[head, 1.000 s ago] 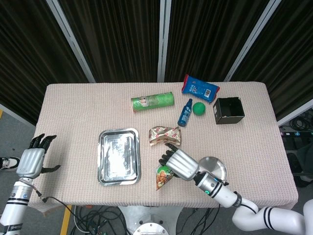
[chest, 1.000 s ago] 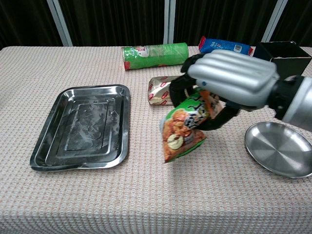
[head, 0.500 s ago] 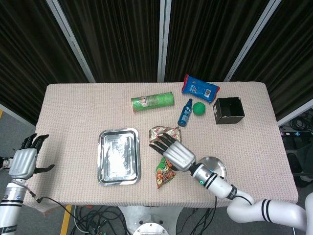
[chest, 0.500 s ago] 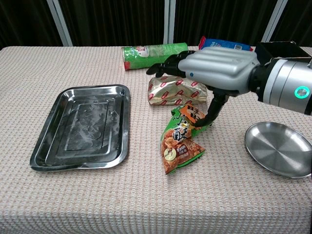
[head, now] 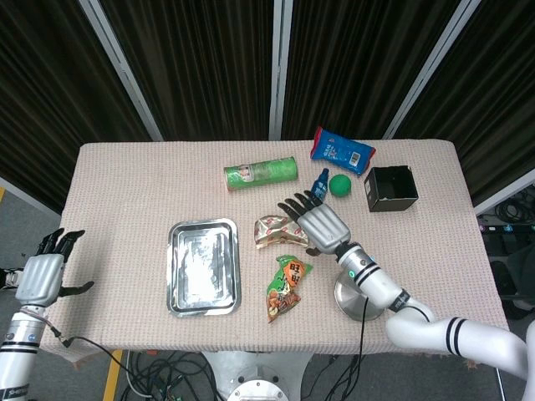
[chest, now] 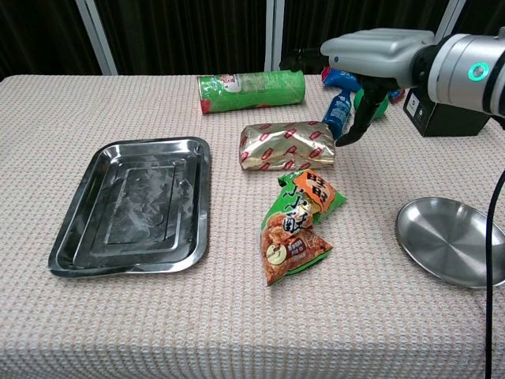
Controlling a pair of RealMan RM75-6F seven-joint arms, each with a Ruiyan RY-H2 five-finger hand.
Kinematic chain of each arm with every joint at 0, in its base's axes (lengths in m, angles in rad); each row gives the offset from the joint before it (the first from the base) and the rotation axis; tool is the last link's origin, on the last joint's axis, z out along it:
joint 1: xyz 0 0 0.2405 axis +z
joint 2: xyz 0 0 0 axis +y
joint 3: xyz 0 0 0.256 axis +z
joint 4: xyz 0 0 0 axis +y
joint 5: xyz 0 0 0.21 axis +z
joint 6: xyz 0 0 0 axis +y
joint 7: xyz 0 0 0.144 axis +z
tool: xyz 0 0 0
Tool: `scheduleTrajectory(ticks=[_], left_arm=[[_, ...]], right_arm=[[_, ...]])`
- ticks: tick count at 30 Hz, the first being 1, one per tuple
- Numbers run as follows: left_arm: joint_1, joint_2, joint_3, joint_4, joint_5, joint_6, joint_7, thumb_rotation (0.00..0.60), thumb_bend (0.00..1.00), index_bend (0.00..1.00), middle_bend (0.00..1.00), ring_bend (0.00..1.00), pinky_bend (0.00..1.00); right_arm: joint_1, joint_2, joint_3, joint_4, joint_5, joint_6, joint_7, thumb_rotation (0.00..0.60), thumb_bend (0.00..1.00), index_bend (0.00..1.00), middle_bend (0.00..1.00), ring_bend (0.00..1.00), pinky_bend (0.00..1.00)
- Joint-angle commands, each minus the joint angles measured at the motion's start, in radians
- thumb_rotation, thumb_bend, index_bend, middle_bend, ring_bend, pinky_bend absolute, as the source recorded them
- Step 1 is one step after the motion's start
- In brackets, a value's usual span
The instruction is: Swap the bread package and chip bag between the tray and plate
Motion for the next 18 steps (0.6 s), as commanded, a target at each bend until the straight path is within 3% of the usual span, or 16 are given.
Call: scheduleTrajectory(ticks=[1,9,12,18], left_arm=[[0.002,0.003,-0.001,0.001,0.000,0.001,-0.002,0.600,0.06,0.11,0.12,0.01,0.09],[0.005,-0.003,0.000,0.018,0.000,-0.016,-0.032,0.600,0.06,0.13,0.12,0.01,0.08],[0.006,-0.006,0.003,0.027,0.004,-0.021,-0.040,0.600,0.06,0.13,0.12,0.01,0.09],[0.009,-0.006,0.011,0.034,0.006,-0.040,-0.070,0.600,0.06,0.13,0.12,0.01,0.09]], right_arm=[[0.081,-0.091,-0.009,0.119,0.105,-0.080,-0.029,0.600,0.00,0.00,0.06,0.00,0.00],[0.162,-0.185,-0.034,0.241,0.220,-0.123,-0.047,0.600,0.00,0.00,0.09,0.00,0.00],[0.179,-0.220,-0.035,0.280,0.233,-0.089,-0.057,0.600,0.00,0.00,0.13,0.01,0.01],[0.206,-0.275,-0.061,0.350,0.276,-0.059,-0.108,0.600,0.00,0.09,0.23,0.14,0.16]])
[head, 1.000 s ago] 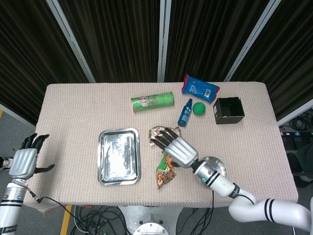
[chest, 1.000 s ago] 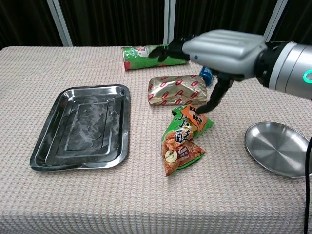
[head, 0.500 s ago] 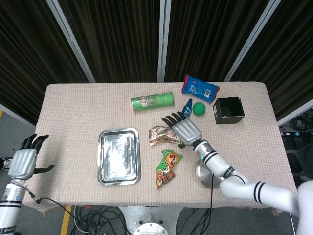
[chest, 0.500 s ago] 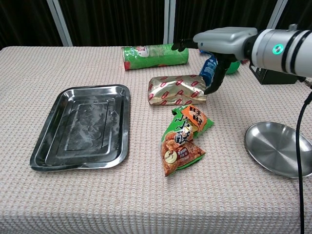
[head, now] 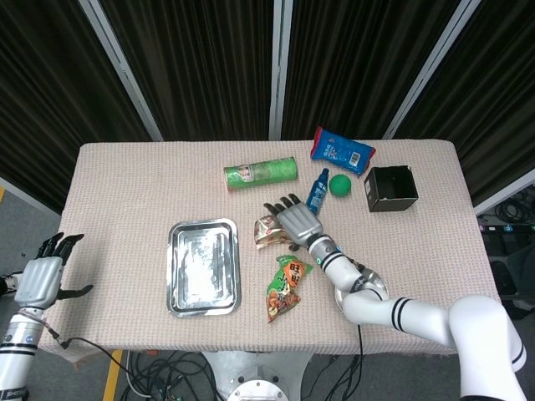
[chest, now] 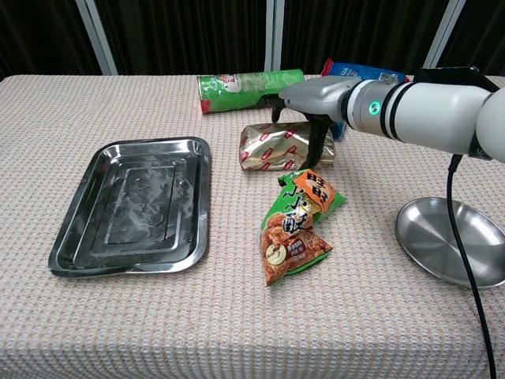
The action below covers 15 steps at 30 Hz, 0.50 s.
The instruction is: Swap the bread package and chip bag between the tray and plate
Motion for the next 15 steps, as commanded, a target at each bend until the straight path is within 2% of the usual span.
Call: scheduleTrajectory(ticks=[1,4,9,12,15], left_arm=[[0.001,-0.001,0.004,0.006,0.003,-0.006,-0.005,0.600,0.06,0.13,0.12,0.01,0.09],[0.003,-0.003,0.004,0.009,0.008,-0.002,-0.008,0.600,0.06,0.13,0.12,0.01,0.09],[0.005,0.002,0.000,0.007,0.013,0.004,-0.010,0.600,0.06,0.13,0.12,0.01,0.09],[0.005,0.003,-0.001,0.002,0.014,0.005,-0.007,0.600,0.06,0.13,0.12,0.01,0.09],[0.005,0.004,-0.003,-0.002,0.014,0.005,-0.003,0.600,0.06,0.13,0.12,0.01,0.09]], right_arm=[[0.016,-0.030,-0.019,0.035,0.028,0.018,-0.033,0.600,0.01,0.11,0.25,0.16,0.19],[0.019,-0.046,-0.026,0.052,0.040,0.037,-0.045,0.600,0.05,0.22,0.32,0.24,0.28],[0.009,-0.046,-0.034,0.049,0.004,0.084,-0.037,0.600,0.14,0.54,0.53,0.45,0.47],[-0.009,-0.035,-0.035,0.038,-0.047,0.123,-0.003,0.600,0.19,0.65,0.61,0.53,0.56],[-0.041,0.010,-0.027,-0.017,-0.114,0.185,0.054,0.600,0.22,0.70,0.65,0.57,0.60]])
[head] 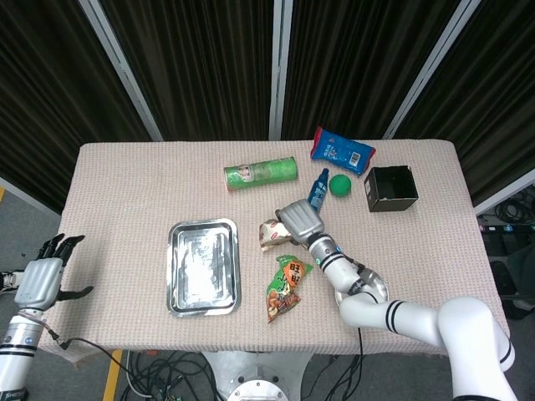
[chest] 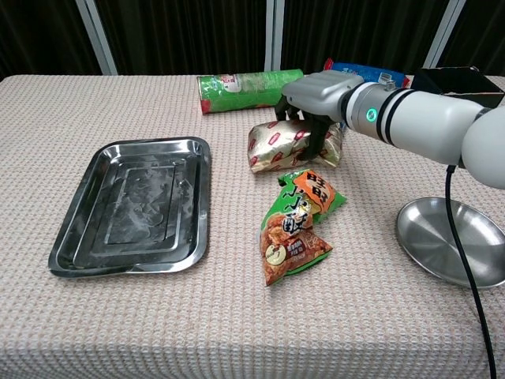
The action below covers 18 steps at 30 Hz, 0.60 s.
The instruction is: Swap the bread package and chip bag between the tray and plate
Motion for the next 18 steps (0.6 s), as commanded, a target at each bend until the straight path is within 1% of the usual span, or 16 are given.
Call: scheduleTrajectory(ticks=[1,2,5,8,11,12,15,18], left_arm=[[-0.001,0.000,-0.001,-0.002,0.000,-0.002,0.003,0.600,0.06,0.13,0.12,0.01,0.09],[-0.003,0.000,-0.002,-0.003,-0.001,-0.004,0.005,0.600,0.06,0.13,0.12,0.01,0.09],[-0.009,-0.002,-0.006,-0.010,0.000,-0.009,0.012,0.600,0.06,0.13,0.12,0.01,0.09],[-0.012,-0.006,-0.011,-0.017,0.002,-0.006,0.020,0.600,0.06,0.13,0.12,0.01,0.09],[-0.017,-0.011,-0.013,-0.026,0.002,-0.010,0.032,0.600,0.06,0.13,0.12,0.01,0.09],[-0.019,-0.013,-0.012,-0.030,0.004,-0.011,0.037,0.600,0.06,0.13,0.12,0.01,0.09],[-0.026,-0.020,-0.010,-0.036,0.007,-0.020,0.054,0.600,0.06,0.13,0.12,0.01,0.09],[-0.031,-0.030,-0.013,-0.040,0.011,-0.019,0.063,0.600,0.06,0.13,0.12,0.01,0.09]], right_arm=[[-0.045,0.065,0.008,-0.078,-0.086,0.084,0.071,0.600,0.22,0.70,0.65,0.57,0.60],[-0.057,0.090,0.009,-0.108,-0.107,0.108,0.082,0.600,0.22,0.70,0.65,0.57,0.60],[-0.111,0.208,0.005,-0.245,-0.185,0.197,0.108,0.600,0.22,0.70,0.65,0.57,0.60],[-0.172,0.310,-0.019,-0.364,-0.249,0.268,0.135,0.600,0.21,0.70,0.65,0.57,0.60],[-0.254,0.418,-0.080,-0.491,-0.310,0.322,0.167,0.600,0.21,0.70,0.65,0.56,0.60],[-0.288,0.453,-0.109,-0.527,-0.338,0.347,0.178,0.600,0.21,0.70,0.65,0.56,0.60],[-0.361,0.505,-0.179,-0.563,-0.411,0.402,0.189,0.600,0.22,0.70,0.65,0.56,0.60],[-0.424,0.525,-0.231,-0.570,-0.460,0.438,0.236,0.600,0.22,0.70,0.65,0.56,0.60]])
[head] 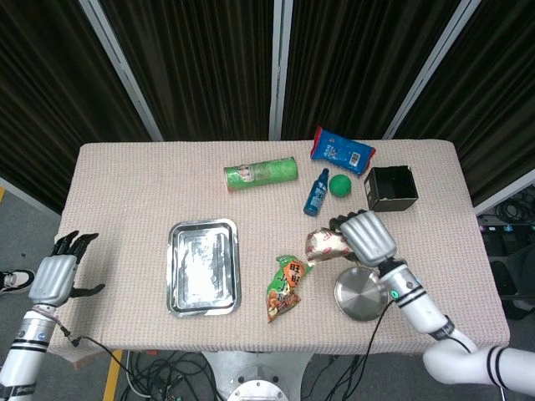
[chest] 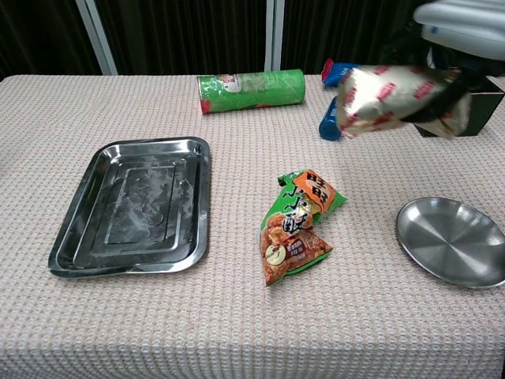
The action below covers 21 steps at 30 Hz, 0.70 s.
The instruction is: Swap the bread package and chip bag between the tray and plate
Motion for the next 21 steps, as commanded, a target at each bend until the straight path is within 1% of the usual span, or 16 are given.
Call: scheduleTrajectory(ticks=[1,3,5,10,13,14,15,18,21], left_arm=[[-0.004,-0.010,-0.003,-0.002,0.004,0.004,0.008,0.600,0.06,0.13,0.12,0.01,0.09],[-0.007,-0.016,-0.003,-0.001,0.005,0.003,0.018,0.600,0.06,0.13,0.12,0.01,0.09],[-0.009,-0.020,-0.001,0.000,0.003,-0.003,0.026,0.600,0.06,0.13,0.12,0.01,0.09],[-0.011,-0.026,-0.001,0.005,-0.001,-0.006,0.029,0.600,0.06,0.13,0.12,0.01,0.09],[-0.008,-0.029,0.000,0.008,-0.004,-0.005,0.029,0.600,0.06,0.13,0.12,0.01,0.09],[-0.008,-0.030,0.002,0.010,-0.005,-0.006,0.029,0.600,0.06,0.13,0.12,0.01,0.09],[-0.007,-0.030,0.003,0.013,-0.006,-0.009,0.029,0.600,0.06,0.13,0.12,0.01,0.09],[-0.007,-0.028,0.005,0.016,-0.009,-0.013,0.027,0.600,0.06,0.13,0.12,0.01,0.09],[-0.004,-0.021,0.003,0.003,-0.006,-0.003,0.021,0.600,0.06,0.13,0.12,0.01,0.08]], right_arm=[[-0.095,0.041,-0.086,-0.025,-0.086,0.067,0.066,0.600,0.22,0.70,0.65,0.56,0.60],[-0.128,0.034,-0.117,-0.001,-0.123,0.083,0.083,0.600,0.22,0.70,0.65,0.56,0.60],[-0.153,0.019,-0.135,0.032,-0.144,0.088,0.093,0.600,0.22,0.70,0.65,0.56,0.60],[-0.174,-0.027,-0.146,0.102,-0.159,0.052,0.129,0.600,0.22,0.70,0.65,0.56,0.58],[-0.176,-0.051,-0.152,0.128,-0.153,0.004,0.156,0.600,0.19,0.66,0.64,0.55,0.50],[-0.175,-0.058,-0.154,0.137,-0.154,-0.008,0.156,0.600,0.18,0.62,0.62,0.52,0.44],[-0.175,-0.068,-0.154,0.151,-0.155,-0.022,0.157,0.600,0.17,0.57,0.59,0.47,0.37],[-0.178,-0.088,-0.144,0.171,-0.154,-0.037,0.169,0.600,0.13,0.39,0.43,0.27,0.17],[-0.180,-0.081,-0.138,0.166,-0.176,-0.032,0.188,0.600,0.11,0.24,0.30,0.11,0.05]])
